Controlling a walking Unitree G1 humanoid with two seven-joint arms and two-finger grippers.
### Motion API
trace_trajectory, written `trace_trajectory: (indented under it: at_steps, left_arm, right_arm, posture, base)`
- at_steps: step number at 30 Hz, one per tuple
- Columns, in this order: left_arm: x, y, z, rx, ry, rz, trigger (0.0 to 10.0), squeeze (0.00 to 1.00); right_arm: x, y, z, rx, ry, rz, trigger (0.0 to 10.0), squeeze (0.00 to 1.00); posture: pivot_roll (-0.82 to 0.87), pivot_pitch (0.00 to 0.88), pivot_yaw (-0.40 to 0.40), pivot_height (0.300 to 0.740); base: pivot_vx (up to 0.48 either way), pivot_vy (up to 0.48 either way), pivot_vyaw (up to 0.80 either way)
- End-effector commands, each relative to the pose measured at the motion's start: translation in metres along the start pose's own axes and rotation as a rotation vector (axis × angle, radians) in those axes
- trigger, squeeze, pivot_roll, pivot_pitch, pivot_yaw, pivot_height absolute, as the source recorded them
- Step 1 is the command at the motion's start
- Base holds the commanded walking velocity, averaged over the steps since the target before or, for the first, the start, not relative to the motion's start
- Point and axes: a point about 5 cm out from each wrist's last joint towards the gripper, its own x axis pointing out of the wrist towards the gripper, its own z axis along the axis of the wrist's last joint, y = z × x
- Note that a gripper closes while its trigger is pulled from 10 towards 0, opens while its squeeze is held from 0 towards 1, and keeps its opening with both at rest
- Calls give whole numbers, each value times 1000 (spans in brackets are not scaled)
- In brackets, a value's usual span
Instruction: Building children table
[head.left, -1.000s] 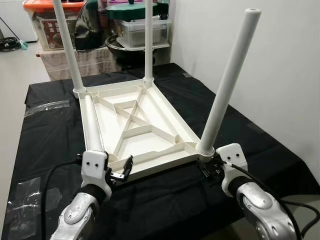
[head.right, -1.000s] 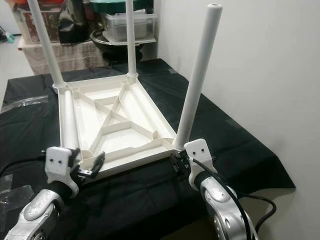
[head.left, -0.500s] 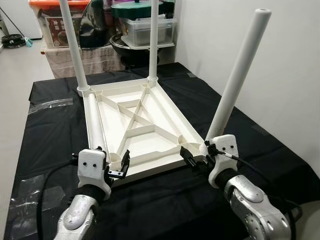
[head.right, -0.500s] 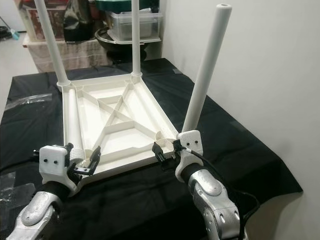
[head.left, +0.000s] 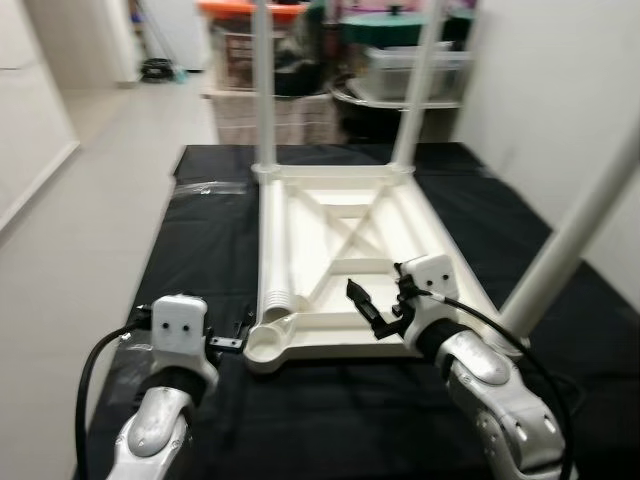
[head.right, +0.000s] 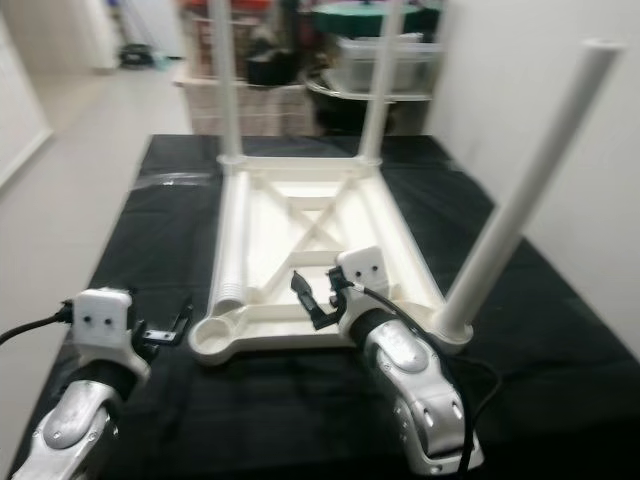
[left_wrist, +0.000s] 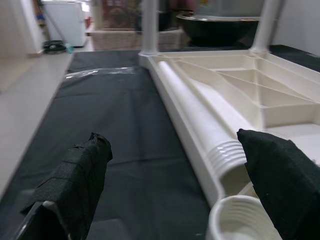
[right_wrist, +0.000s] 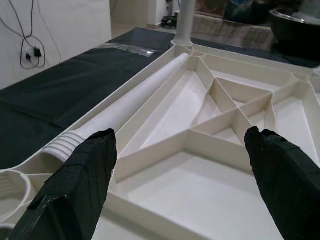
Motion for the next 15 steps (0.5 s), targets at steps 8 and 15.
trace_trajectory:
  at_steps: [8,15]
  left_arm:
    - [0,12,-6,8,15,56,10000,0]
    - [2,10,-9,0,31,40,10000,0]
  right_arm:
    - [7,0,1,-2,-24,17,10000,0]
    - [13,-2,0,-2,-32,-9,10000,0]
  posture:
    - [111,0,-82,740]
    - [110,0,-76,740]
  base:
    - [0,0,500]
    - [0,0,0]
